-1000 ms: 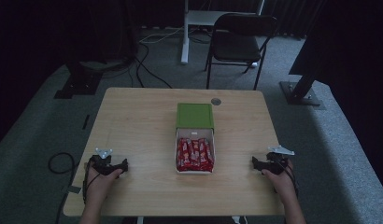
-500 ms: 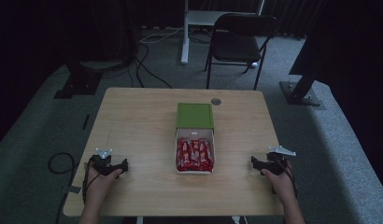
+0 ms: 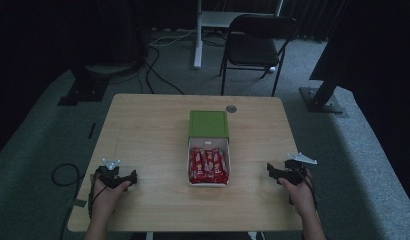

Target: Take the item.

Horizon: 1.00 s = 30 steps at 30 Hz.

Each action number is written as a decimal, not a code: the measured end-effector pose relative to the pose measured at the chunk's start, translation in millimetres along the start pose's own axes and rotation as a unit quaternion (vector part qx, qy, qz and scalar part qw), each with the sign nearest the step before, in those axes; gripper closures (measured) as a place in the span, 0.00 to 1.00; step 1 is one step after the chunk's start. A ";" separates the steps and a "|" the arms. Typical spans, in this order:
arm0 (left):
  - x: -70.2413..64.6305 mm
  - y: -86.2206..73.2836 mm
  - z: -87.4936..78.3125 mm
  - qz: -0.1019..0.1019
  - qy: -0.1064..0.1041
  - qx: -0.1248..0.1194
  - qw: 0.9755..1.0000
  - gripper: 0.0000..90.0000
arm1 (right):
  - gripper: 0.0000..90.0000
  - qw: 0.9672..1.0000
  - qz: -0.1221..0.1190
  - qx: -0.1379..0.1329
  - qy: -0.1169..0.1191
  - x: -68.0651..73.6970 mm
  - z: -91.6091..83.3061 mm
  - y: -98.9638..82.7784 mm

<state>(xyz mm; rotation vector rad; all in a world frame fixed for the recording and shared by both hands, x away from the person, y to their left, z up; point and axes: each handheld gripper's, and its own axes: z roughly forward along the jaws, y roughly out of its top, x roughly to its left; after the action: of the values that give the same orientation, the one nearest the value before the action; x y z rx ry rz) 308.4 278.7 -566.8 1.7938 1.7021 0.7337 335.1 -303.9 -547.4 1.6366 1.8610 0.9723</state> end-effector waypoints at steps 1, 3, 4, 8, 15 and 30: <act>-0.1 0.0 0.1 0.000 0.000 0.000 1.000 0.10 | 0.15 1.000 0.000 -0.002 0.001 1.1 -1.1 1.7; 0.0 0.0 0.0 0.000 0.000 0.000 1.000 0.10 | 0.15 1.000 0.000 -0.008 0.002 5.3 -4.0 5.8; 0.0 0.0 0.0 0.000 0.000 0.000 1.000 0.10 | 0.15 1.000 0.000 -0.008 0.002 5.3 -4.0 5.8; 0.0 0.0 0.0 0.000 0.000 0.000 1.000 0.10 | 0.16 1.000 -0.003 -0.015 0.005 10.7 -7.2 11.0; -0.1 0.0 0.0 0.000 0.000 0.000 1.000 0.10 | 0.16 1.000 -0.009 -0.024 0.011 20.4 -11.7 20.5; 0.0 0.0 0.0 0.000 0.000 0.000 1.000 0.10 | 0.16 0.999 -0.026 -0.039 0.027 42.8 -24.4 37.0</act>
<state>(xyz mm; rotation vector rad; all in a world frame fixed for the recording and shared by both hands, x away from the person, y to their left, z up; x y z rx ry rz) 308.4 278.7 -566.8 1.7941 1.7020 0.7334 333.3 -265.6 -499.3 1.5233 1.8669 1.0635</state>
